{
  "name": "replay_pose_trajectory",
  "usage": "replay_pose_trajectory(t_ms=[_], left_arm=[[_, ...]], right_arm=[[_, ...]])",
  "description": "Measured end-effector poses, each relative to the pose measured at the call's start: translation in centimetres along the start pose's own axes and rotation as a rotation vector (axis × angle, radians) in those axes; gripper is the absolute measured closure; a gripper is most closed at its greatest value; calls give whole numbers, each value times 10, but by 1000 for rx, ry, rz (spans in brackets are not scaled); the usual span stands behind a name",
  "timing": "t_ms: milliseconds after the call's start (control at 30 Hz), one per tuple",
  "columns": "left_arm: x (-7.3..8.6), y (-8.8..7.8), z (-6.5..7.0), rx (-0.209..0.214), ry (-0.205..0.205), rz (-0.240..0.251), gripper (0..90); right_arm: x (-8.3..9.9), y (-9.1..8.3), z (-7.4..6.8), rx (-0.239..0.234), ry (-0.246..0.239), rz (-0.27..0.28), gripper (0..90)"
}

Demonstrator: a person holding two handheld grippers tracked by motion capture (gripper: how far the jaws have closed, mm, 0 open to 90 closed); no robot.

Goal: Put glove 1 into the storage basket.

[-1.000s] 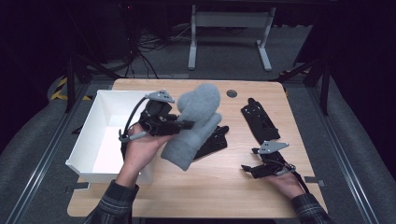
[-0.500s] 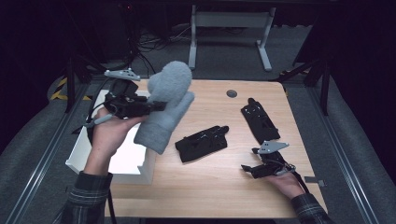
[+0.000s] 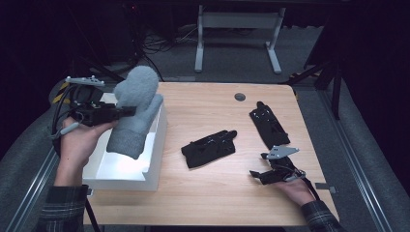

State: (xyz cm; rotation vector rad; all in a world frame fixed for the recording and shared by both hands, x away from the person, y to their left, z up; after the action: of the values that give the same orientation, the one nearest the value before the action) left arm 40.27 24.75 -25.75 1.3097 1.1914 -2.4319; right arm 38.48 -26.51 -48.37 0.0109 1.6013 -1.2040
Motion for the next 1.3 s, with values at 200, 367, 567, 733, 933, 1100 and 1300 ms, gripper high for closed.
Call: replay_pose_trajectory(t_ms=[200, 367, 567, 733, 933, 1100, 1300], left_arm=[[21, 13, -22, -19, -58, -37, 745], [41, 33, -41, -35, -114, -93, 744], [58, 55, -58, -52, -147, -150, 743], [70, 70, -71, -60, -176, -183, 742], [86, 84, -90, -69, -228, -208, 739], [95, 95, -104, -90, -235, -256, 721], [107, 112, -118, -118, -261, -317, 666]], right_arm=[[0, 0, 0, 0, 0, 0, 153], [0, 0, 0, 0, 0, 0, 152], [0, 0, 0, 1, 1, 0, 152], [0, 0, 0, 2, 3, 1, 151], [0, 1, 0, 3, 4, 1, 151], [0, 1, 0, 4, 5, 1, 151], [0, 1, 0, 3, 6, -1, 151]])
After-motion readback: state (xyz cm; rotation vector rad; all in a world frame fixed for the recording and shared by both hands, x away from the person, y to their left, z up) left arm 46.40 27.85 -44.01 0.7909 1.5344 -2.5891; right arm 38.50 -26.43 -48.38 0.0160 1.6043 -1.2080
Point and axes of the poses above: each handheld gripper's, and its own axes: y roughly forward along the jaws, x roughly out of its underside, z roughly to its right, the point moved 2 cm from there along y, roughly forward along the jaws, and after that the axes turned 5 degrees about x, right-handed, at the moved point
